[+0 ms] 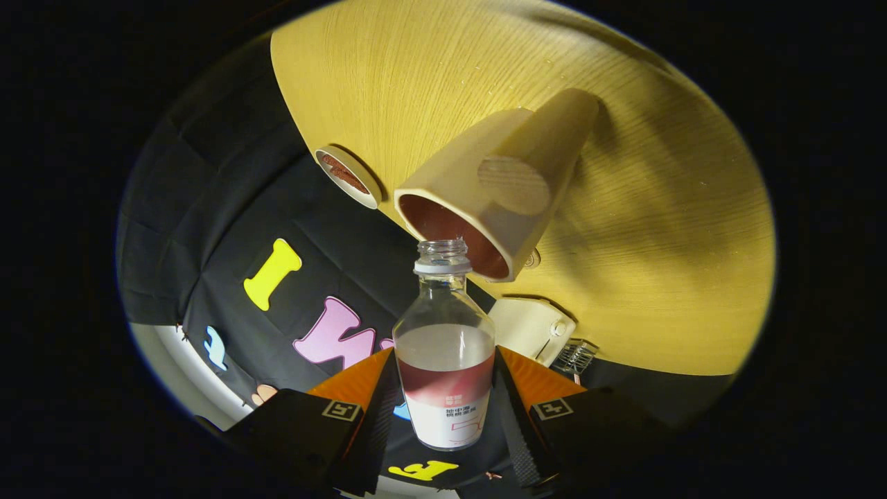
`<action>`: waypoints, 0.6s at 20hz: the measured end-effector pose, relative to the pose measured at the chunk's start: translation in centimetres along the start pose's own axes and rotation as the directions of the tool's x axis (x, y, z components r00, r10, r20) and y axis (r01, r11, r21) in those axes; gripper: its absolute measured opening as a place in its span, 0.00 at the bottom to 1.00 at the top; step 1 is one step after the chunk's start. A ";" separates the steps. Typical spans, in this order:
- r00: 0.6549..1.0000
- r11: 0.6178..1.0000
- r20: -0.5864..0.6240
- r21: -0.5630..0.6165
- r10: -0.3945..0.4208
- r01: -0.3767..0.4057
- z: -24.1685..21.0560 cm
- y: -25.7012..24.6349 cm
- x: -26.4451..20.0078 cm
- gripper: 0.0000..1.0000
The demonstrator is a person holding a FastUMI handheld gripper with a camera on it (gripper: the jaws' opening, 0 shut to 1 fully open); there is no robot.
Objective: Take the bottle from table, then pour the juice into the cup, finally place the bottle on the coaster
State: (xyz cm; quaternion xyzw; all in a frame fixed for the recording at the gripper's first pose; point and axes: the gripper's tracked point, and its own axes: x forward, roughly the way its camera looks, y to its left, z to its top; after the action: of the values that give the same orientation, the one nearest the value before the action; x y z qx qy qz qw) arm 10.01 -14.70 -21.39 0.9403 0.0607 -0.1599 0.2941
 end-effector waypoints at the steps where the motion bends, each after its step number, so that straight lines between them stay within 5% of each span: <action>1: 1.000 1.000 -0.004 0.003 -0.001 0.001 -0.2 0.2 -0.1 0.74; 12: 0.999 1.000 -0.039 0.004 -0.021 0.021 -1.2 0.0 -0.1 0.75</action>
State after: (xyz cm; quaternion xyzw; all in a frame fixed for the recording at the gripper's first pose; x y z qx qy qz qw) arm 10.20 -13.99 -20.40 0.9433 0.0760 -0.1449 0.2889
